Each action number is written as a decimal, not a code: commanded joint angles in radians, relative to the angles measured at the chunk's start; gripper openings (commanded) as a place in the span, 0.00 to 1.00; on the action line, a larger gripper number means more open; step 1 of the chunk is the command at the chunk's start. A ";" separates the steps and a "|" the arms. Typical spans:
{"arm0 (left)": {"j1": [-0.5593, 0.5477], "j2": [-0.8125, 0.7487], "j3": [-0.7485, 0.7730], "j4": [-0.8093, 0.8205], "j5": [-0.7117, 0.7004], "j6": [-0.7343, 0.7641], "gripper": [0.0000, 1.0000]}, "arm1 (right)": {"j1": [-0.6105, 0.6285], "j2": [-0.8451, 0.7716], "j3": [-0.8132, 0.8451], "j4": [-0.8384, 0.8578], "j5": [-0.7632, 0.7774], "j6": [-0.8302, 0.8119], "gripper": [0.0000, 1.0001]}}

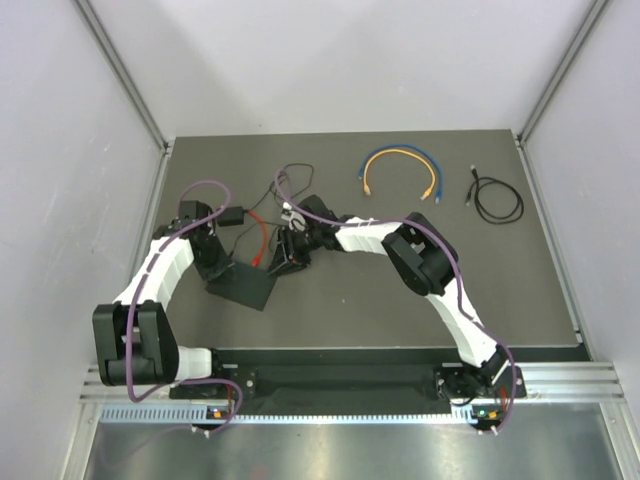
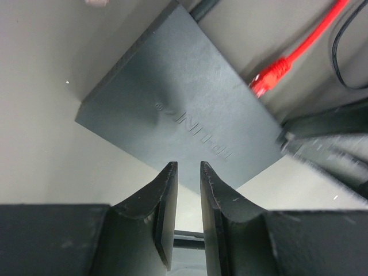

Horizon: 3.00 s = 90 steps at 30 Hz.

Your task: Pull the plug from the switch port

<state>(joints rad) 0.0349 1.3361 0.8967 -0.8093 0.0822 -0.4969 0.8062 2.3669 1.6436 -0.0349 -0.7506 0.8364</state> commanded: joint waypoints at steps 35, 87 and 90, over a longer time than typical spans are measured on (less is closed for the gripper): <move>0.005 0.167 -0.013 0.013 0.087 0.041 0.25 | 0.083 0.012 -0.070 0.354 0.168 0.297 0.40; 0.003 0.212 -0.010 0.002 0.088 0.047 0.25 | 0.137 0.089 -0.085 0.260 0.292 0.276 0.07; 0.003 0.224 -0.008 -0.001 0.077 0.044 0.25 | 0.134 0.098 -0.070 0.283 0.298 0.280 0.00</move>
<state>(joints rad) 0.0372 1.5158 0.8974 -0.8181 0.2092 -0.4686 0.8940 2.4226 1.5677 0.3435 -0.5121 1.1721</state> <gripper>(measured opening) 0.252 0.071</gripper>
